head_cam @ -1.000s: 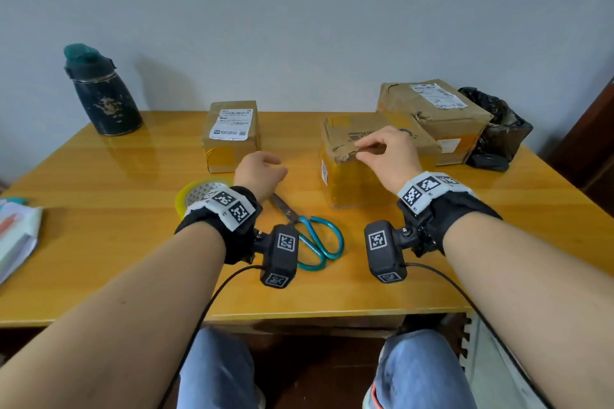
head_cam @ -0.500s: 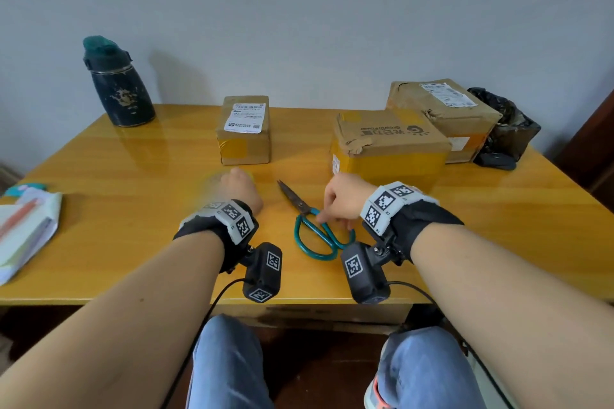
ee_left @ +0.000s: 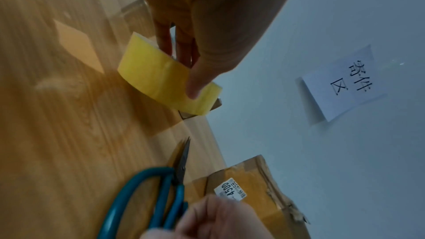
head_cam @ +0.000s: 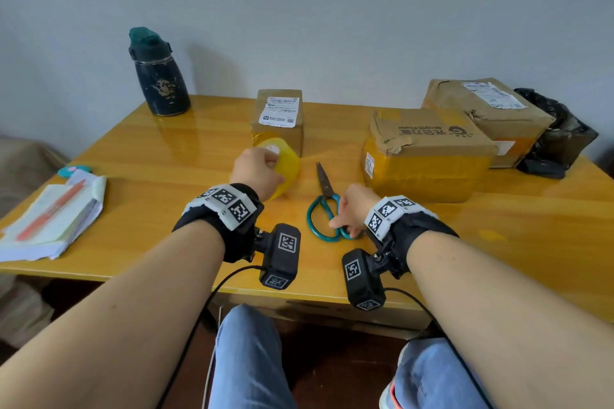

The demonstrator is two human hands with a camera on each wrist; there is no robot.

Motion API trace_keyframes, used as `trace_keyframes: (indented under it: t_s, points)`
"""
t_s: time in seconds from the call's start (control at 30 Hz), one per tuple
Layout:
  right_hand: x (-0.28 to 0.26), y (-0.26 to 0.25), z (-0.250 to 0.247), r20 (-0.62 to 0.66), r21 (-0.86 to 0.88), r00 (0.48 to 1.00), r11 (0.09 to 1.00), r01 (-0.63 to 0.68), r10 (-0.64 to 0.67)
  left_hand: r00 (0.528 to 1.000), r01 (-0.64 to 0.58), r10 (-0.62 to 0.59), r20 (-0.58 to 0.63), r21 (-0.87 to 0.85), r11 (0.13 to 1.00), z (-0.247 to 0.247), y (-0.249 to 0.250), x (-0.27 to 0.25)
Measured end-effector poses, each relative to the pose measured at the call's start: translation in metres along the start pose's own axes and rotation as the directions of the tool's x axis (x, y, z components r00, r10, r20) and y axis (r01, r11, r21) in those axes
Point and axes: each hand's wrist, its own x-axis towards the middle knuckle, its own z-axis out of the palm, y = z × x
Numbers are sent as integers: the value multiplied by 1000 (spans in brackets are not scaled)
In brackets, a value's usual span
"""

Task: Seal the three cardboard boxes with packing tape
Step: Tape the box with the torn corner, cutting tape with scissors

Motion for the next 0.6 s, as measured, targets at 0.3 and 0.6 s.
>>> trace_keyframes:
  t_s: [0.3, 0.6]
  points:
    - [-8, -12, -34, -380, 521, 909, 773, 362, -169, 981, -78, 108, 163, -184, 980, -15, 29, -6]
    - [-34, 8, -58, 11, 647, 967, 740, 186, -253, 761, -60, 156, 630, -172, 983, -23, 59, -17]
